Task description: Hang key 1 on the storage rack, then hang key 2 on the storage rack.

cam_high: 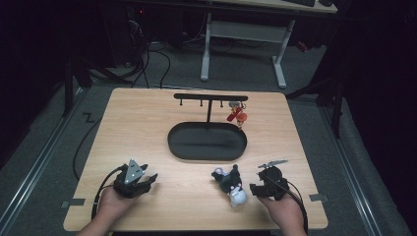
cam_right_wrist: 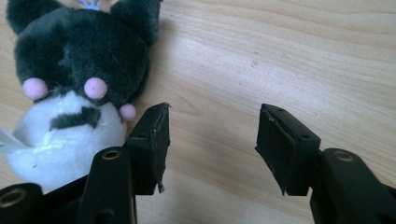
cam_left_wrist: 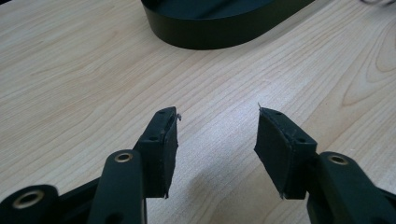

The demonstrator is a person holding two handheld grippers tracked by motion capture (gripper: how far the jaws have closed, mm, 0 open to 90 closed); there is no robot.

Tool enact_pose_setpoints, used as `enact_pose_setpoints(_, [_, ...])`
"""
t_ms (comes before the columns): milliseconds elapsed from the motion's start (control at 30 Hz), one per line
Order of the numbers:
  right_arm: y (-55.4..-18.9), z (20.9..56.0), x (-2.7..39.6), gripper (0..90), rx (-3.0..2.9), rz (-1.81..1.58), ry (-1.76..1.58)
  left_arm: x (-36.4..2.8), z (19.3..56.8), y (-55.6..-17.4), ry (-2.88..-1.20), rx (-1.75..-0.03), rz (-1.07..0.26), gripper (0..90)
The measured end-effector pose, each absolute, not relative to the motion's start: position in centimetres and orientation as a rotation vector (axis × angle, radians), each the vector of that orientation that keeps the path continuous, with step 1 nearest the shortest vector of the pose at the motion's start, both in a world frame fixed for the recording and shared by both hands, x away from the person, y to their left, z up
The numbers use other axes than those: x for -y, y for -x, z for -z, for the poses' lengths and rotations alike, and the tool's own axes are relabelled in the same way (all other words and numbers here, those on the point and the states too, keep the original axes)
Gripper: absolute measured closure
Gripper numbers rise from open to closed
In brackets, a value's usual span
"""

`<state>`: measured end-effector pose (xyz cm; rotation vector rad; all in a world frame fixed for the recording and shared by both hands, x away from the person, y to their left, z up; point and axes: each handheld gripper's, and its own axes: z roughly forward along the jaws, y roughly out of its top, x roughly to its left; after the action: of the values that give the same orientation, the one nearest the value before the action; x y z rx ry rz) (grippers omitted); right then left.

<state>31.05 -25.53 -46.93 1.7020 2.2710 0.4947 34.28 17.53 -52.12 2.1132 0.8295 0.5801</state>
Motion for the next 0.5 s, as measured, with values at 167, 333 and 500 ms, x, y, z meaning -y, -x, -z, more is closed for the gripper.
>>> enact_pose_setpoints(167, [-31.4,46.6,25.6,42.7,-2.303,-0.452,-1.739,-17.5,52.2,-34.5,-2.118,-0.825,-0.567,47.5])
enact_pose_setpoints(333, [-31.6,46.4,25.5,41.5,-2.326,-0.414,-1.741,-17.4,52.2,-34.4,-2.121,-0.817,-0.563,47.2])
enact_pose_setpoints(500, [-31.5,45.8,25.4,40.3,-2.362,-0.36,-1.742,-17.3,52.2,-34.2,-2.129,-0.808,-0.57,46.9])
